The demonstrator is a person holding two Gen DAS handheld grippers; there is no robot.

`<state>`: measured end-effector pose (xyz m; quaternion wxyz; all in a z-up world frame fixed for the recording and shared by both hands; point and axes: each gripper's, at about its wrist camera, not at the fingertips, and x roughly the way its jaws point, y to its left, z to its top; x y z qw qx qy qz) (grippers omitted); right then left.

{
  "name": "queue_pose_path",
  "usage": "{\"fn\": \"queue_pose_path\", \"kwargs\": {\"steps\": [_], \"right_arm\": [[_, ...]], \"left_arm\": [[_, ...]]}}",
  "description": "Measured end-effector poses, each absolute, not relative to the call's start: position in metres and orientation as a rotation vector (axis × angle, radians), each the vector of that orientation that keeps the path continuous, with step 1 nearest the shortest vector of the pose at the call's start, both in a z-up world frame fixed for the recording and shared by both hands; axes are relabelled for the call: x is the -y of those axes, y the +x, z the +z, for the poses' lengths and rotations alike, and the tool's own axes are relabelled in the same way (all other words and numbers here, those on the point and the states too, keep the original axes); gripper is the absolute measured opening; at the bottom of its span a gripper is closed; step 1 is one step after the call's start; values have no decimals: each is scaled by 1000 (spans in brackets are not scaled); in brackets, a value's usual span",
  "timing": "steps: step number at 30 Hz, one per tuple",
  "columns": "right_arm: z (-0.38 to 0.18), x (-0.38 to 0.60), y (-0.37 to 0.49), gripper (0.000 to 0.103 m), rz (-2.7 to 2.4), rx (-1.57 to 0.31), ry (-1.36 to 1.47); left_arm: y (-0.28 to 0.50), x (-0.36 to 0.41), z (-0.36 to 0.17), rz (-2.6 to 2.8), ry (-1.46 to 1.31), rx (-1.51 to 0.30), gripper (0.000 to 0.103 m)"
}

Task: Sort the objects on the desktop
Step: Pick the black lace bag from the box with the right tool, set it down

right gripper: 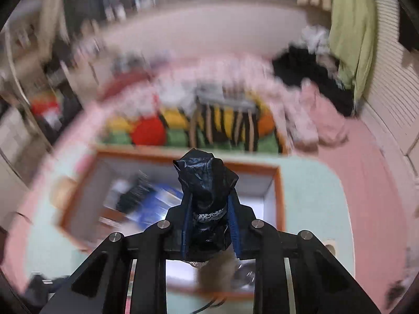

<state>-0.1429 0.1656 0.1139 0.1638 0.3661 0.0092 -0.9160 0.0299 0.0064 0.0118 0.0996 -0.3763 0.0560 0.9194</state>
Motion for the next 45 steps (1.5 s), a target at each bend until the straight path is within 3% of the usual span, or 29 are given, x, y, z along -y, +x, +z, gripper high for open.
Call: {"fn": "queue_pose_path", "kwargs": {"steps": [4, 8, 11, 13, 15, 17, 22, 26, 36, 37, 40, 43, 45], "right_arm": [[136, -193, -84, 25, -2459, 179, 959], [97, -209, -65, 28, -2244, 358, 1164], [69, -202, -65, 32, -2329, 276, 1201], [63, -202, -61, 41, -2351, 300, 1150], [69, -207, -53, 62, -2414, 340, 1060], [75, -215, -27, 74, -2525, 282, 954], [49, -214, 4, 78, -2617, 5, 1048], [14, -201, 6, 94, -2655, -174, 1099], [12, -206, 7, 101, -2622, -149, 1084], [12, -206, 7, 101, -2622, -148, 1084], [12, -203, 6, 101, -2619, -145, 1085], [12, -201, 7, 102, -2618, -143, 1083], [12, -201, 7, 102, -2619, -144, 1083]], "left_arm": [[30, -6, 12, 2718, -1112, -166, 90], [30, -6, 12, 2718, -1113, -166, 90], [30, -6, 12, 2718, -1112, -165, 90], [30, -6, 12, 2717, -1112, -165, 90], [30, -7, 12, 2717, -1111, -164, 90], [30, -8, 12, 2719, -1111, -164, 90], [30, -7, 12, 2718, -1111, -163, 90], [30, -9, 12, 2727, -1112, -171, 90], [32, -10, 13, 2736, -1114, -140, 90], [30, -6, 14, 2728, -1115, -104, 87], [26, 2, 27, 2703, -1106, -41, 64], [18, 5, 61, 2759, -1008, -87, 43], [7, 7, 88, 2790, -938, -94, 40]]}}
